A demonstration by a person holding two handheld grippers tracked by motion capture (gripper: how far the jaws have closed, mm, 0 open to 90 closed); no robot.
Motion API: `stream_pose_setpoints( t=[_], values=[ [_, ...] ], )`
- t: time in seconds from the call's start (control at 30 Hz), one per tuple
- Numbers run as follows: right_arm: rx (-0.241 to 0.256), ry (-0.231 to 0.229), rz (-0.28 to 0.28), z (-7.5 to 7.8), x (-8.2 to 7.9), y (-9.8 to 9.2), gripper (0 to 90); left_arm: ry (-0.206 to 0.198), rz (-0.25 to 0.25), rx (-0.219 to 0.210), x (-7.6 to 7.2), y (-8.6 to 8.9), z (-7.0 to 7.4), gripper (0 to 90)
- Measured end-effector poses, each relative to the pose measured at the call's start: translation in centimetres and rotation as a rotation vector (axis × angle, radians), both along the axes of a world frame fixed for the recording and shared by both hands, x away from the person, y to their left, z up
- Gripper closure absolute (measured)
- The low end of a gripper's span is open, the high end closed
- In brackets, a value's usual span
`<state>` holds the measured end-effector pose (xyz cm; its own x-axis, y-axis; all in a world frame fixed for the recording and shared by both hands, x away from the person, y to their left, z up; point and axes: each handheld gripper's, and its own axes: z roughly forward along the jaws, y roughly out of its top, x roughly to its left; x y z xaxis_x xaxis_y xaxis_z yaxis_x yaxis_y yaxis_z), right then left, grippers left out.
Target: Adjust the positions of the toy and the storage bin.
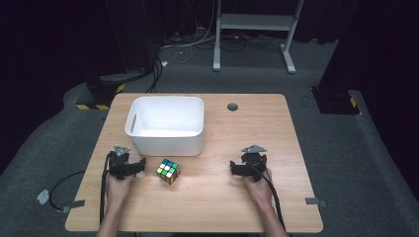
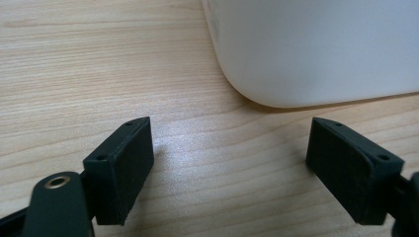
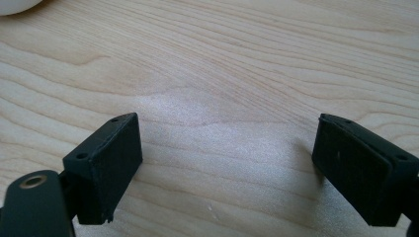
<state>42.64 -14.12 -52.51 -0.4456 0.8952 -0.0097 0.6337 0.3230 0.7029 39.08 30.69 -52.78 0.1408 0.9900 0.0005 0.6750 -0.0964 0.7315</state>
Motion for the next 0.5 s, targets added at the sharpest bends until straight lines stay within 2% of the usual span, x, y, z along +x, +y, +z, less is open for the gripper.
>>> stream_pose_setpoints(
  t=[0.2,0.27,0.5],
  values=[
    [-0.003,-0.002,0.002,0.00,0.01,-0.01,11.8,0.031,-0.006,-0.003,-0.20,0.14,0.29,16.1],
    [-0.003,-0.003,0.001,0.00,0.01,-0.01,11.8,0.032,-0.001,-0.058,-0.41,0.41,0.40,15.3],
    [-0.002,-0.001,-0.001,0.00,-0.01,0.01,11.8,0.018,-0.005,-0.087,-0.93,0.53,0.59,15.0]
  ],
)
